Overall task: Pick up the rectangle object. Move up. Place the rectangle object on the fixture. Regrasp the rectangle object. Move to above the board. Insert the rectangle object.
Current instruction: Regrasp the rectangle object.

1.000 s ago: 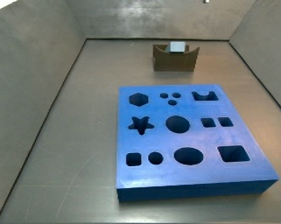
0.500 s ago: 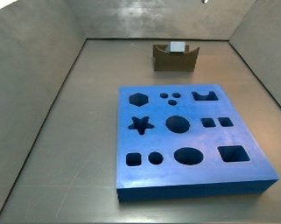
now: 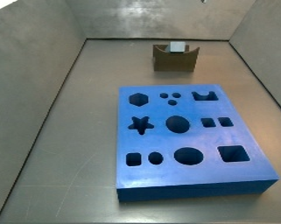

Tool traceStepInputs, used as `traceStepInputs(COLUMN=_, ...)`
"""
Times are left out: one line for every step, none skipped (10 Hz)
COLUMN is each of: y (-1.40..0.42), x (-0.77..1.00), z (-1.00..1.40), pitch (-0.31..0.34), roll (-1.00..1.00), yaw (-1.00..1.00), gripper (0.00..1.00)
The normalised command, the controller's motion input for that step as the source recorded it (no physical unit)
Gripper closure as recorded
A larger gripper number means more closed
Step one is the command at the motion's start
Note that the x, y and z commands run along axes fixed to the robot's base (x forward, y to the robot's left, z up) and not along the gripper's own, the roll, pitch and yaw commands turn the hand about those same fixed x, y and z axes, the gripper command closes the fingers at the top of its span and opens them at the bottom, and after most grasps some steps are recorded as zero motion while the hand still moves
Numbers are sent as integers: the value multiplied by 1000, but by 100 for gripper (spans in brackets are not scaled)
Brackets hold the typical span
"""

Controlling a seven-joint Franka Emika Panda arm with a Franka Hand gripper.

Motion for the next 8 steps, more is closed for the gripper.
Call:
traceStepInputs(y=-18, x=-21, z=11, pitch=-54, roll=1000, yaw=25, gripper=0)
traceStepInputs(y=-20, x=-19, z=13, pitch=-54, roll=1000, yaw=26, gripper=0)
traceStepInputs(y=-19, x=-19, z=14, pitch=-53, roll=1000, yaw=26, gripper=0)
traceStepInputs(y=-20, x=-17, z=15, pitch=-49, roll=1000, yaw=26, gripper=0)
traceStepInputs(y=-25, x=-14, z=17, pitch=-46, roll=1000, yaw=25, gripper=0)
traceStepInputs(y=-22, x=-8, z=16, pitch=-42, roll=1000, yaw=26, gripper=0)
traceStepInputs(y=-23, x=2, z=10, pitch=-38, roll=1000, yaw=25, gripper=0)
traceStepInputs(y=-24, x=7, z=2, pitch=-33, roll=1000, yaw=25, gripper=0)
